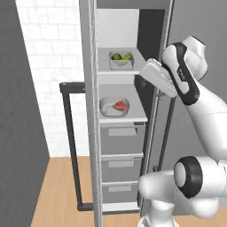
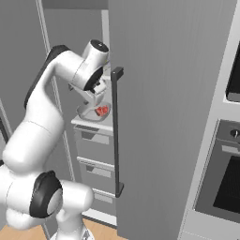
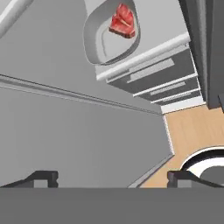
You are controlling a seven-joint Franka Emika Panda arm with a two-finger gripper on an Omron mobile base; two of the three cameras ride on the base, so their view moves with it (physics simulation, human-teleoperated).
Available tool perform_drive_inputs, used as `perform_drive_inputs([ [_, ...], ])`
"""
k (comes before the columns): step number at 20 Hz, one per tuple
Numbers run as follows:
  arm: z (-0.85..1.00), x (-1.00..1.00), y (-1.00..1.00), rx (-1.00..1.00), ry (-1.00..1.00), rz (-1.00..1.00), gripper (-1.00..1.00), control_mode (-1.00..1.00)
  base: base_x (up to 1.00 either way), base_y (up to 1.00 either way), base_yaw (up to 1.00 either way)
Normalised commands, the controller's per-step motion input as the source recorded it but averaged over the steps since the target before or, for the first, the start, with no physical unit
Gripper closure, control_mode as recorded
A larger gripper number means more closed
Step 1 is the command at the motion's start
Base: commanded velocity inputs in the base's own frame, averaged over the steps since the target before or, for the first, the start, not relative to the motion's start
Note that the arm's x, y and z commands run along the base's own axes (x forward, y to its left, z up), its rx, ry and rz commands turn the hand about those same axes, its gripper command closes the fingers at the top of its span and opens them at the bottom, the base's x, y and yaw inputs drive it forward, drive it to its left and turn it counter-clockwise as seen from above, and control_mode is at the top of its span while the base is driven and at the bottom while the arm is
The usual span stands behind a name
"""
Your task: Take the meat container that has the steak and place it on the second highest rack of the freezer. Then take the vegetable container that has the lime and cucumber and place it on the highest rack of the freezer.
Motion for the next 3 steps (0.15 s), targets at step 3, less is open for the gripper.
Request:
perform_drive_inputs([
  [3,-0.46,-1.00,-0.27,-0.14,0.00,0.44,-1.00,-1.00,0.00,0.00,0.00],
])
